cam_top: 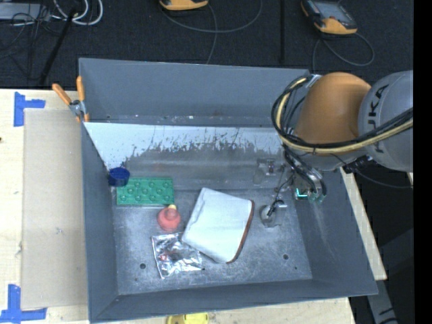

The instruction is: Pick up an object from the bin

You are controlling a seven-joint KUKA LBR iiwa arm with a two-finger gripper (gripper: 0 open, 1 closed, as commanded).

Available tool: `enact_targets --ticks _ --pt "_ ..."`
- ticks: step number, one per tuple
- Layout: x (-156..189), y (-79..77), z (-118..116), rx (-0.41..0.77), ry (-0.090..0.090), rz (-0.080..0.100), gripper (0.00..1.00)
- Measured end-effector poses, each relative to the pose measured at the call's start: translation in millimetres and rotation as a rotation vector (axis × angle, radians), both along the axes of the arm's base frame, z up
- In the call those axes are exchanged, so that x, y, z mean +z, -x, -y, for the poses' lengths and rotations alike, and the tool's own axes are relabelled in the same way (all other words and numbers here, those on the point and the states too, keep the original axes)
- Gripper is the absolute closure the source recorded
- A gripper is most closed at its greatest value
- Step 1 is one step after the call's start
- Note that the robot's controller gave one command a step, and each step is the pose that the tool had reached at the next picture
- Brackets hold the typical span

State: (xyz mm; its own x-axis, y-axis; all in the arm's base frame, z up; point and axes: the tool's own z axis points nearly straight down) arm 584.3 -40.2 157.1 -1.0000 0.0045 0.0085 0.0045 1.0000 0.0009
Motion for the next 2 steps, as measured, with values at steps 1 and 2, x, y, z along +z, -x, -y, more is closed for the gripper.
enact_targets --ticks 1,2 --pt "-89.3 -14.5 69.3 0.302 -0.001 0.004 0.00" --pt "-56.1 -14.5 63.6 0.218 0.000 0.012 0.00"
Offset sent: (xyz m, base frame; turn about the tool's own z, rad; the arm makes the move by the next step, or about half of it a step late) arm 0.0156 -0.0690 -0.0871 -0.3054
